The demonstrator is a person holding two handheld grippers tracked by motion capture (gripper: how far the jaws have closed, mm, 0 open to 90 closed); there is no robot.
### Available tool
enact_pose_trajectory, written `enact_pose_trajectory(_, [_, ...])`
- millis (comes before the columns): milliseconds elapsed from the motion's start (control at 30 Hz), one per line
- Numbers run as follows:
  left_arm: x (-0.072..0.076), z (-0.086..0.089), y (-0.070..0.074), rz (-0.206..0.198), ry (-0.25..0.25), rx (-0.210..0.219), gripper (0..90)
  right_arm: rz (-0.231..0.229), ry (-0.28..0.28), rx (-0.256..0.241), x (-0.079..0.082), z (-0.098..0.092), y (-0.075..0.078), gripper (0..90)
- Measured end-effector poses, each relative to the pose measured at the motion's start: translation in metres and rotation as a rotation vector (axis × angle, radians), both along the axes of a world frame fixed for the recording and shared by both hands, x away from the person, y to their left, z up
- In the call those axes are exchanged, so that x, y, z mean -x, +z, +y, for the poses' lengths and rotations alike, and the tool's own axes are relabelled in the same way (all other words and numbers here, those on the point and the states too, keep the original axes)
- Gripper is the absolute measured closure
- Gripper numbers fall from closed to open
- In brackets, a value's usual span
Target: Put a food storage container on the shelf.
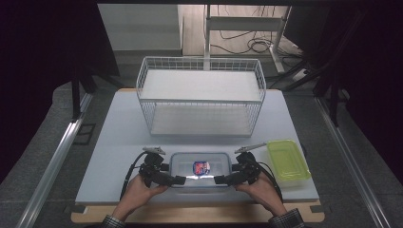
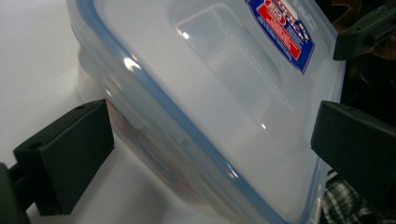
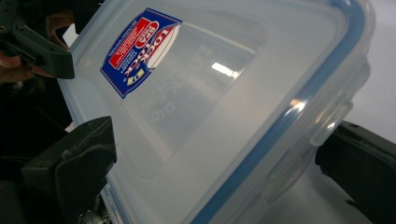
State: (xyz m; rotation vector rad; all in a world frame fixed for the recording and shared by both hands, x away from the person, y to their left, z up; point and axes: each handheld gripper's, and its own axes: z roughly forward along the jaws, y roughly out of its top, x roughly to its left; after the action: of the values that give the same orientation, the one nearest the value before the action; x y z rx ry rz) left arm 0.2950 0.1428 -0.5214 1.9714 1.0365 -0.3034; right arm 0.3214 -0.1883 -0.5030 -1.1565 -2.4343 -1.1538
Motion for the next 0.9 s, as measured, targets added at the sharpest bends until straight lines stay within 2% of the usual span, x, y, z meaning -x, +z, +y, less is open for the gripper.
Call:
enact_pose_trajectory(67, [0.003, 0.002, 0.002, 0.009, -0.001, -0.003, 2.0, 0.015, -0.010, 0.002, 0.001, -0.001, 0.001, 3.4])
enact_pose_trajectory(167, [0.010, 0.008, 0.006, -0.002, 0.002, 0.008, 11.9, 0.014, -0.018, 0.012, 0.005, -0.007, 0.008, 14.3])
enact_pose_trajectory(233, [0.013, 0.012, 0.009, -0.008, 0.021, 0.014, 20.2, 0.033, -0.023, 0.001, 0.007, -0.012, 0.009, 18.3])
enact_pose_trajectory(333, [0.017, 0.014, 0.013, -0.029, 0.029, 0.018, 25.5, 0.044, -0.041, -0.018, 0.011, -0.017, 0.012, 26.7])
enact_pose_trajectory(400, [0.018, 0.015, 0.015, -0.036, 0.047, 0.027, 33.0, 0.034, -0.066, -0.049, 0.013, -0.023, 0.016, 35.5])
enact_pose_trajectory(467, [0.019, 0.017, 0.017, -0.046, 0.078, 0.058, 37.8, 0.010, -0.079, -0.061, 0.015, -0.028, 0.021, 43.0])
enact_pose_trajectory(633, [0.020, 0.020, 0.019, -0.057, 0.121, 0.087, 44.2, -0.026, -0.100, -0.077, 0.021, -0.032, 0.026, 49.1])
enact_pose_trajectory(767, [0.021, 0.023, 0.021, -0.073, 0.130, 0.091, 48.1, -0.086, -0.108, -0.077, 0.024, -0.030, 0.029, 50.9])
enact_pose_trajectory(900, [0.021, 0.025, 0.020, -0.070, 0.126, 0.109, 49.6, -0.082, -0.121, -0.097, 0.026, -0.030, 0.026, 50.0])
